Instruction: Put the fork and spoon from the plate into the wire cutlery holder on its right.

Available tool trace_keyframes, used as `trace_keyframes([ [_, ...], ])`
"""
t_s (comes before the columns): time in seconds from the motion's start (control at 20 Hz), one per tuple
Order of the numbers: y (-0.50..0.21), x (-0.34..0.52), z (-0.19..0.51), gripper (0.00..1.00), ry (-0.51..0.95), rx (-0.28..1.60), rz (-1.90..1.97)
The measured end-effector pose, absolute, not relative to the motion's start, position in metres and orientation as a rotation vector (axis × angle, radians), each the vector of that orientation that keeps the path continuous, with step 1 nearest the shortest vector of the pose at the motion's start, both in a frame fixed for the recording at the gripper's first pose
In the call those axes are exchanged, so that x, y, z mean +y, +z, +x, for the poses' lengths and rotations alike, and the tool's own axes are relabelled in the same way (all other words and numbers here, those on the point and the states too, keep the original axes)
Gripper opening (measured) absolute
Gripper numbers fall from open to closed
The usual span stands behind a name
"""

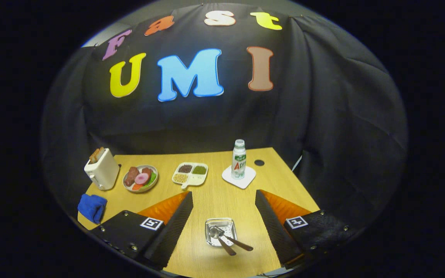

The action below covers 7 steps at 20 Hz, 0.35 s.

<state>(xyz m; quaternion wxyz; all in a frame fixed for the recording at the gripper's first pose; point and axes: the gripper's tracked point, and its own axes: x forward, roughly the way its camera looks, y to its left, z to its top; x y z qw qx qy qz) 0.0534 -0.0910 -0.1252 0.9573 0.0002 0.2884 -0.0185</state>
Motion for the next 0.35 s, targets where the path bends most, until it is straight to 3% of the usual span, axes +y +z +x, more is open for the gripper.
trace_keyframes([
  [0.35,-0.019,-0.097,0.077,0.99,-0.041,0.296,-0.022],
])
